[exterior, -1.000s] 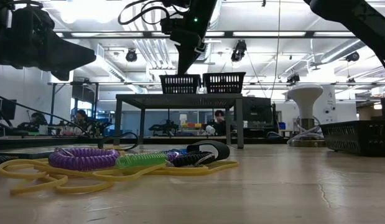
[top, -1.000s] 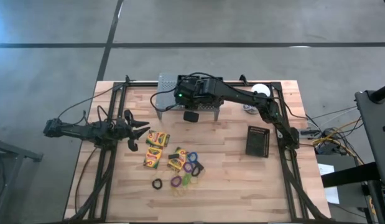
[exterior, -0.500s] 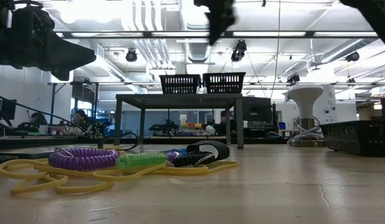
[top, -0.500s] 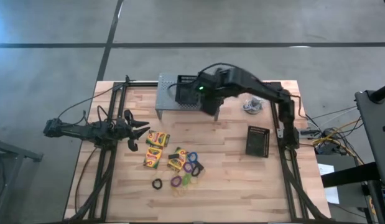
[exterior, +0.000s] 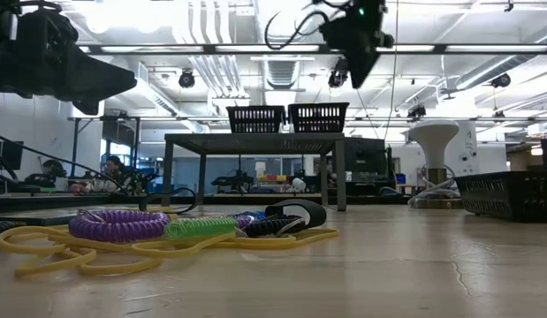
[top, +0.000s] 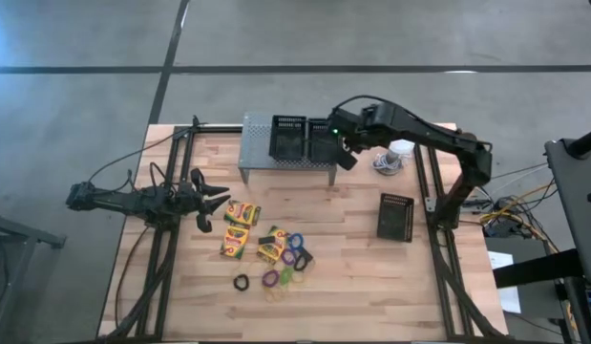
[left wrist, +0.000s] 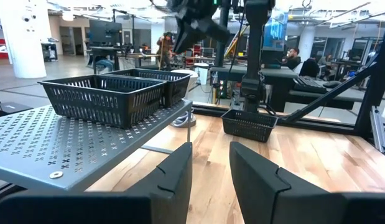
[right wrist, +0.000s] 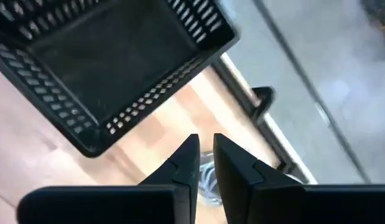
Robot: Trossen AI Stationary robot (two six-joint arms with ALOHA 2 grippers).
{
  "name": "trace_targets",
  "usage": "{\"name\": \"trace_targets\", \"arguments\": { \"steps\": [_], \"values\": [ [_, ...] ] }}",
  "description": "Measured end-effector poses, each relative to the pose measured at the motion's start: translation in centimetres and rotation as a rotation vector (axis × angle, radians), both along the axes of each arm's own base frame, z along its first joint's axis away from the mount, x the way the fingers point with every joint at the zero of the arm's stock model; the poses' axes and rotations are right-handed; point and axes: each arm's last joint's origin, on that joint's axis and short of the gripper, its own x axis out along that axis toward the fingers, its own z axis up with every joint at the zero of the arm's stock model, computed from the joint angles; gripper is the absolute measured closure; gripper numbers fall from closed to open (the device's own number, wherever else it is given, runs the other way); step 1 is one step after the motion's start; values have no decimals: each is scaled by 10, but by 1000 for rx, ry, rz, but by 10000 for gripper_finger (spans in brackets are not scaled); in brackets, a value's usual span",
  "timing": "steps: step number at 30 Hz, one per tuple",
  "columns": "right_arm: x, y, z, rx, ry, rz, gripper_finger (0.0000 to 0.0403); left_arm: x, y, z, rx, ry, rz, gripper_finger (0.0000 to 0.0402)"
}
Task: Pick & Place Office Desk Supplies
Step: Adjust the right black bin on the shelf
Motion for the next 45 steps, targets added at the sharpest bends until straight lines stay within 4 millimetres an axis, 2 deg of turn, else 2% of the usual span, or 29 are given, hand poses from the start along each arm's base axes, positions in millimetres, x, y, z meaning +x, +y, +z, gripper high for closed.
{"name": "trace_targets", "arguments": {
  "steps": [4, 11, 21, 32, 45],
  "values": [
    [-6, -16, -22, -13, 1, 6, 374, 0, 0, 0, 0, 0, 0, 288],
    [-7, -33, -33, -2, -95, 38, 376, 0, 0, 0, 0, -1, 0, 288],
    [-3, -35, -29, -14, -143, 42, 376, 0, 0, 0, 0, 0, 0, 288],
    [-5, -36, -39, 46, -161, 3, 376, 0, 0, 0, 0, 0, 0, 288],
    [-2, -37, -37, 24, -199, 9, 376, 0, 0, 0, 0, -1, 0, 288]
  ]
}}
